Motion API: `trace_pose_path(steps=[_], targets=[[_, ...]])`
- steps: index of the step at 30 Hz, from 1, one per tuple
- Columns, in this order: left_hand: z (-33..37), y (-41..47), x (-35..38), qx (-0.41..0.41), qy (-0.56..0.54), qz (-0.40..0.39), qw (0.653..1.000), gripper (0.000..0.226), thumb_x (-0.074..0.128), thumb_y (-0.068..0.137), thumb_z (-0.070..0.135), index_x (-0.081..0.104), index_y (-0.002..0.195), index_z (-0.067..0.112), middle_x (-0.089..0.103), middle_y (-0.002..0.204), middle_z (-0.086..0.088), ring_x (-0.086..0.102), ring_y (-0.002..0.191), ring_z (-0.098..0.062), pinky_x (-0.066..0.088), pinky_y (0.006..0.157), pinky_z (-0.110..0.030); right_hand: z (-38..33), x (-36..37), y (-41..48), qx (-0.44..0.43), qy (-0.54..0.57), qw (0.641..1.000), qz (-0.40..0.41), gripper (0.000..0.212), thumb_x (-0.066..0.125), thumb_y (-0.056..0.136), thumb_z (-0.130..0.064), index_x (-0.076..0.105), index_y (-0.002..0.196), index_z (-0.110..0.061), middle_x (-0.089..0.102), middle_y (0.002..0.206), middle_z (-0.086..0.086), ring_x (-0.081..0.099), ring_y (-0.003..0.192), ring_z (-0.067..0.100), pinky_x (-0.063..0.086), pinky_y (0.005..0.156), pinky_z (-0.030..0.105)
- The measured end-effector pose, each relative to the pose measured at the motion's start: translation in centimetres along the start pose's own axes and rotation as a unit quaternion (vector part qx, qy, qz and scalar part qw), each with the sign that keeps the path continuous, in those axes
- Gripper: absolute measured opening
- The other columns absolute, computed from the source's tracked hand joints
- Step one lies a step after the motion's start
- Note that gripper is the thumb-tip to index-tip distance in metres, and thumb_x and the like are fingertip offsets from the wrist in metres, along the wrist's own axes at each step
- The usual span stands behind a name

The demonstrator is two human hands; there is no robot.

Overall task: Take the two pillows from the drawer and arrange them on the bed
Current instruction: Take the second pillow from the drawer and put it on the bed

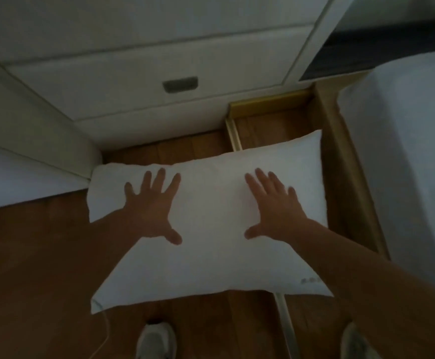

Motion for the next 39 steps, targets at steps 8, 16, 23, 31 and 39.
trace_pose_path(steps=[8,16,23,31,39], targets=[[2.6,4.4,10.7,-0.027,0.088,0.021,0.996,0.132,0.073,0.055,0.066,-0.011,0.145,0.016,0.005,0.156,-0.017,0.008,0.142,-0.039,0.007,0.109,-0.067,-3.0,9.0,3.9,-0.051,-0.203,0.977,0.033,0.083,0.072,0.074,-0.04,0.031,0.144,-0.021,0.028,0.155,0.012,0.02,0.144,0.033,0.001,0.107,0.075],[3.4,1.5,9.1,0.116,-0.018,0.137,0.984,0.054,0.094,0.034,0.005,0.063,0.078,0.0,0.063,0.06,-0.017,0.061,0.048,-0.033,0.051,0.042,-0.033,-4.5,6.8,1.6,-0.136,-0.073,0.969,0.196,0.022,0.083,0.049,-0.01,0.068,0.065,-0.014,0.064,0.054,0.003,0.062,0.052,0.024,0.054,0.067,0.034],[7.6,-5.7,-0.6,0.111,-0.207,0.102,0.967,0.044,0.074,0.079,0.02,0.061,0.117,0.003,0.069,0.106,-0.015,0.065,0.095,-0.026,0.052,0.084,-0.036,-2.4,-4.6,-7.2,-0.101,0.03,0.983,0.152,0.035,0.082,0.04,-0.001,0.068,0.069,-0.015,0.063,0.059,0.001,0.059,0.053,0.022,0.045,0.051,0.025],[24.1,-11.4,-20.1,0.169,-0.21,0.159,0.95,0.034,0.071,0.076,0.049,0.055,0.099,0.03,0.056,0.081,0.021,0.055,0.073,-0.004,0.04,0.06,-0.018,9.2,-28.3,-19.2,-0.051,0.014,0.972,0.228,0.035,0.076,0.05,-0.005,0.071,0.08,-0.022,0.07,0.073,-0.004,0.064,0.068,0.021,0.043,0.062,0.028],[52.5,-9.6,-36.9,0.248,-0.228,0.196,0.921,0.036,0.071,0.067,0.048,0.046,0.076,0.024,0.059,0.066,0.007,0.061,0.067,-0.017,0.047,0.059,-0.037,33.0,-46.8,-29.2,0.014,-0.039,0.951,0.305,0.027,0.069,0.063,-0.009,0.071,0.089,-0.016,0.072,0.085,0.003,0.067,0.082,0.027,0.047,0.075,0.039]])
Point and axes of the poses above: each hand's wrist, its own y-axis towards the middle knuckle, its own x-axis out of the palm, z = x × y, the point moved 6 cm from there along y, towards the middle knuckle
